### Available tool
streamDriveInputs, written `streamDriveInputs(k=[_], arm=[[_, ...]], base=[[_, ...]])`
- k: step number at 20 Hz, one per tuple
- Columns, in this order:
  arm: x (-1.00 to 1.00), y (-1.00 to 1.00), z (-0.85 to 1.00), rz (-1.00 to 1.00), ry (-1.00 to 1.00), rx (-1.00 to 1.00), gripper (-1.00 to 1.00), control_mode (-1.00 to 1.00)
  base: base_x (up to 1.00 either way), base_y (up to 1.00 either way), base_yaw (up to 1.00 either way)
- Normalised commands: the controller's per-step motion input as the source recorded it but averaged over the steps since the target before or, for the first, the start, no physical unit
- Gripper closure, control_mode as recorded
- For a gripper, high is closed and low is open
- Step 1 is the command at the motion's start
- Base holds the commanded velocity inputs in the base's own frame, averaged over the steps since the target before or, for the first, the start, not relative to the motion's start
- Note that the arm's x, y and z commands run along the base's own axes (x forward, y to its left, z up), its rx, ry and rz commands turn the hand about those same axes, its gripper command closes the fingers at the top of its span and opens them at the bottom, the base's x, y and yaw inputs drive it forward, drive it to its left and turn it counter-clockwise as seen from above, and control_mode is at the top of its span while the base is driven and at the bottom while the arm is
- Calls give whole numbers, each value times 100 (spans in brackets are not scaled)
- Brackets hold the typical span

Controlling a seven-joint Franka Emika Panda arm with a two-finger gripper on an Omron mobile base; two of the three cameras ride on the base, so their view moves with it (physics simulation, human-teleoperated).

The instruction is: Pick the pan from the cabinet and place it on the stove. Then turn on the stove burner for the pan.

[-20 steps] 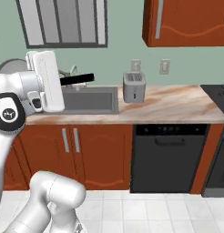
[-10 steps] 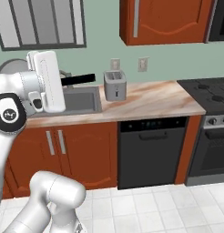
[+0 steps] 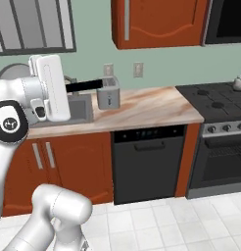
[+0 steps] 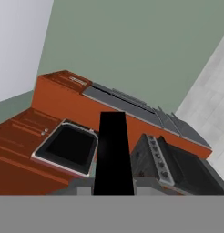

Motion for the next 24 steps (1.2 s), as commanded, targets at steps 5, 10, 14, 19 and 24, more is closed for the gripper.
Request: streamDriveInputs(k=[5,10,14,19,24], arm=[[0,0,0,0,0,0,100,100],[0,0,0,0,0,0,100,100],[0,0,0,0,0,0,100,100],[0,0,0,0,0,0,100,100],[0,0,0,0,0,0,100,100]], base=[[47,-48,-1],[50,-45,0],[54,-37,0],[61,-31,0],[60,-39,1]])
